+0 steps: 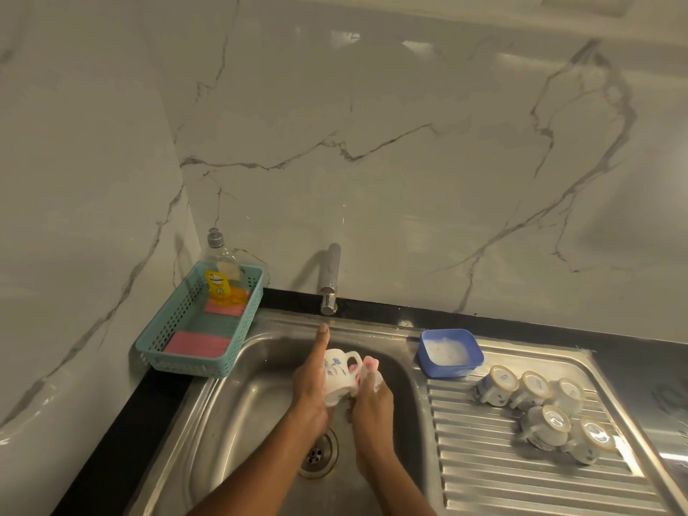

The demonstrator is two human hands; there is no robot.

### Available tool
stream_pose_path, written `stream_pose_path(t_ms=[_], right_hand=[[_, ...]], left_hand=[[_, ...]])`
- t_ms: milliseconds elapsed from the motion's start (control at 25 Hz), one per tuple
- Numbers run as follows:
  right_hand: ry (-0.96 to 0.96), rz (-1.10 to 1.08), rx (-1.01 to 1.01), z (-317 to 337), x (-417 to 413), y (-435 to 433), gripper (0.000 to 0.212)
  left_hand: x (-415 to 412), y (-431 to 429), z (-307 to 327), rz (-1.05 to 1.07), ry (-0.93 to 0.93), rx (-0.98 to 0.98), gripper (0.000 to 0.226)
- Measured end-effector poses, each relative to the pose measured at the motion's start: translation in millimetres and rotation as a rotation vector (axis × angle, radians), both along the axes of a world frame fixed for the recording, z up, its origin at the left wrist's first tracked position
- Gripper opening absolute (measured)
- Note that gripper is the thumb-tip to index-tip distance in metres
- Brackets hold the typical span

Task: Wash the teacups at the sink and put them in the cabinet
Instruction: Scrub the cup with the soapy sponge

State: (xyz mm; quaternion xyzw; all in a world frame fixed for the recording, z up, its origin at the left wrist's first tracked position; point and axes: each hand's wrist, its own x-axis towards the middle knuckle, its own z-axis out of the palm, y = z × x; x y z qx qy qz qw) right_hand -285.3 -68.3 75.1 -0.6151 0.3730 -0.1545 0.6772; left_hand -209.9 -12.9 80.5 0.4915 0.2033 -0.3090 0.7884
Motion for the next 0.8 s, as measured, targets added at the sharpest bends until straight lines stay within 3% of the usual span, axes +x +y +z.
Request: stream_pose_path(t_ms=[120,320,520,720,800], right_hand=[[0.03,-0.084,-0.106,-5,-8,14,0.051],[0.071,0.001,-0.238,0,-15,31,0.038],[0.005,-0.04,-0.46,26,0,1,0.009],[0.113,0.151,-0.48,22,-17,2,0.009],[0.02,0.177,-0.524,26,-15,0,0.009]], left_hand=[[-1,-2,-12,0.103,-0.062,0.009,0.097],[-6,0,-12,0.131,-0.011,0.019,0.048],[-2,3,0,0.092,0.038,-0.142,0.051],[0,3,3,0.134,0.12,-0.123,0.044],[4,3,5,0.101,0.077,-0.139,0.047]])
